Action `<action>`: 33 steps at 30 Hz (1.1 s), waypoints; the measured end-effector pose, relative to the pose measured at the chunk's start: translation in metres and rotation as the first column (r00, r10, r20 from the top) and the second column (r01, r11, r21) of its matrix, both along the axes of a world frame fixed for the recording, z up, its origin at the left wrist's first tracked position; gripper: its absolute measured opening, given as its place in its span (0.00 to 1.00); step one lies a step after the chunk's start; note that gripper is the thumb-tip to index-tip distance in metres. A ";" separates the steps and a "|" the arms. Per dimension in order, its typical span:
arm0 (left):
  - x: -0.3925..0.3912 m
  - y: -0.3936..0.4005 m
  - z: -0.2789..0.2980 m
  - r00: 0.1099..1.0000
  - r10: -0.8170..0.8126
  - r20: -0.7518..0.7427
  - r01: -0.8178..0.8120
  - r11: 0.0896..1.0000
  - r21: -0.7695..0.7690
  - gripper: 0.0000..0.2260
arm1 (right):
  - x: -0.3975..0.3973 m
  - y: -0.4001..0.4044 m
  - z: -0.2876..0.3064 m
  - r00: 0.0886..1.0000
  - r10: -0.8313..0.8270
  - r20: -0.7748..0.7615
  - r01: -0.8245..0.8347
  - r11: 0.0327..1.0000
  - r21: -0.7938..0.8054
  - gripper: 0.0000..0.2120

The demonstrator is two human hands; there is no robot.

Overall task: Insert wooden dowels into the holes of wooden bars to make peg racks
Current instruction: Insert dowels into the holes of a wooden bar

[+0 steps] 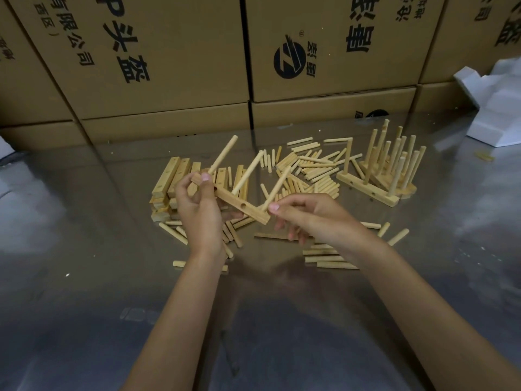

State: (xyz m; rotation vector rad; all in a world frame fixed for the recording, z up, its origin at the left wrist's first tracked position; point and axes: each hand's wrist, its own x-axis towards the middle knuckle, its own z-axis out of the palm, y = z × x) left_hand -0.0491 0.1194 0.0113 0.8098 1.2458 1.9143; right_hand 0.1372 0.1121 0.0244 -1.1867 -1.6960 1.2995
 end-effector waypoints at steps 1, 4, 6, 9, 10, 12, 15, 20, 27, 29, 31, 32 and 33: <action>0.003 -0.001 0.001 1.000 -0.025 0.002 0.025 1.000 0.007 0.10 | 0.001 0.001 0.000 0.999 -0.022 -0.025 0.023 1.000 0.015 0.07; 0.009 -0.003 0.001 0.994 -0.106 0.018 0.105 0.994 0.021 0.09 | 0.011 0.004 0.004 0.997 -0.064 -0.050 0.067 0.996 0.065 0.09; 0.014 -0.005 0.000 0.987 -0.156 0.030 0.155 0.987 0.036 0.09 | 0.020 0.006 0.007 0.998 -0.057 -0.025 0.059 0.996 0.065 0.12; 0.022 -0.007 0.000 0.974 -0.227 0.024 0.226 0.973 0.042 0.14 | 0.033 0.010 0.007 0.996 -0.039 0.085 0.032 0.997 0.071 0.08; 0.024 -0.007 0.000 0.967 -0.254 0.031 0.253 0.967 0.043 0.14 | 0.038 0.012 0.008 0.991 -0.033 0.128 0.023 0.996 0.084 0.08; 0.028 -0.008 -0.001 0.946 -0.324 0.025 0.323 0.946 0.040 0.15 | 0.050 0.015 0.010 0.982 -0.040 0.187 0.018 0.993 0.113 0.07; 0.035 -0.010 -0.004 0.903 -0.423 -0.069 0.423 0.906 -0.019 0.22 | 0.083 0.024 0.010 0.957 -0.154 0.246 0.111 0.978 0.179 0.03; 0.037 -0.008 -0.007 0.894 -0.439 -0.087 0.431 0.898 -0.091 0.27 | 0.141 0.046 -0.017 0.808 -0.503 0.305 0.452 0.863 0.225 0.05; 0.031 -0.006 -0.008 0.906 -0.421 -0.045 0.415 0.905 -0.097 0.22 | 0.146 0.060 -0.041 0.583 -0.689 0.431 0.689 0.700 0.189 0.11; 0.031 -0.007 -0.007 0.908 -0.418 -0.039 0.413 0.906 -0.096 0.21 | 0.142 0.059 -0.041 0.546 -0.711 0.442 0.719 0.669 0.187 0.09; 0.030 -0.007 -0.006 0.909 -0.416 -0.039 0.411 0.907 -0.096 0.20 | 0.137 0.057 -0.040 0.511 -0.736 0.443 0.746 0.636 0.196 0.08; 0.031 -0.007 -0.006 0.909 -0.415 -0.038 0.409 0.907 -0.098 0.19 | 0.136 0.055 -0.039 0.491 -0.750 0.444 0.758 0.619 0.206 0.07; 0.031 -0.007 -0.006 0.911 -0.412 -0.038 0.406 0.908 -0.102 0.18 | 0.134 0.053 -0.039 0.471 -0.759 0.450 0.767 0.604 0.217 0.07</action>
